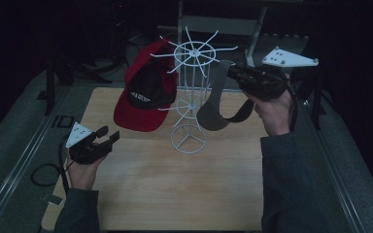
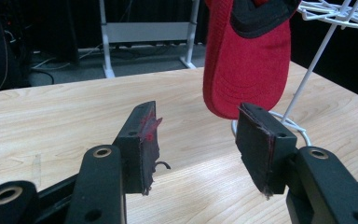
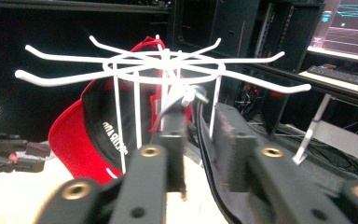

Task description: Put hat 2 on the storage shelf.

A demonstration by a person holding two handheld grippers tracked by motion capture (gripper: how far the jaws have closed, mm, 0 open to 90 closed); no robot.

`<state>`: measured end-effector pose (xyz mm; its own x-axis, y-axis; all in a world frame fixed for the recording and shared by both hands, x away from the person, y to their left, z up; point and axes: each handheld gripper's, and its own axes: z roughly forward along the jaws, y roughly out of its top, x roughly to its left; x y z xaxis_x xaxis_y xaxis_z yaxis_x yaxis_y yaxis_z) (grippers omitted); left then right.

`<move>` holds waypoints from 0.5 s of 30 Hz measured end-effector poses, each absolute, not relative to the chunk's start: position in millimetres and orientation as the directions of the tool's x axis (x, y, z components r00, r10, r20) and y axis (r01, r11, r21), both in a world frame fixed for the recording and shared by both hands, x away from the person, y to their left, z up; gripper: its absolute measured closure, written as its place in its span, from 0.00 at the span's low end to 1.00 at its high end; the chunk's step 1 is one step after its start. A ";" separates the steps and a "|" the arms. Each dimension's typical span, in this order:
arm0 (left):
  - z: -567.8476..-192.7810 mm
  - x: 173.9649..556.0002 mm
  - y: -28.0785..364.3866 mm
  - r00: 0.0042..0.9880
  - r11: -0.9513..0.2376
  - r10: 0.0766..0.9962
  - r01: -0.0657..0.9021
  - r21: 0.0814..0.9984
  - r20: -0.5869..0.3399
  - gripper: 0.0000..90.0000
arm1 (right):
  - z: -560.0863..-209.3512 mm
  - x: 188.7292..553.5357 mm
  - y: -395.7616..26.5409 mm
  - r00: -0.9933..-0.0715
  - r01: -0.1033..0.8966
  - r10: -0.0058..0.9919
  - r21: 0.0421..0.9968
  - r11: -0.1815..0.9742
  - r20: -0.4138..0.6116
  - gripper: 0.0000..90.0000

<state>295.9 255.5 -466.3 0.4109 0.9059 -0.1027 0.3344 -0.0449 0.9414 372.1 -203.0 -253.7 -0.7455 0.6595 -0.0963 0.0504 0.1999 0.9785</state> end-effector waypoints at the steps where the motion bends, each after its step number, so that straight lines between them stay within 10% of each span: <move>1: -466.3 295.9 255.5 0.411 -0.045 0.906 0.334 0.941 -0.103 0.55 | -253.7 372.1 -203.0 -0.746 0.050 0.659 0.979 0.200 -0.096 0.80; 15: -467.0 296.6 254.0 0.414 -0.049 0.905 0.338 0.940 -0.102 0.55 | -262.9 367.5 -224.0 -0.710 0.052 0.702 0.989 0.142 -0.063 0.63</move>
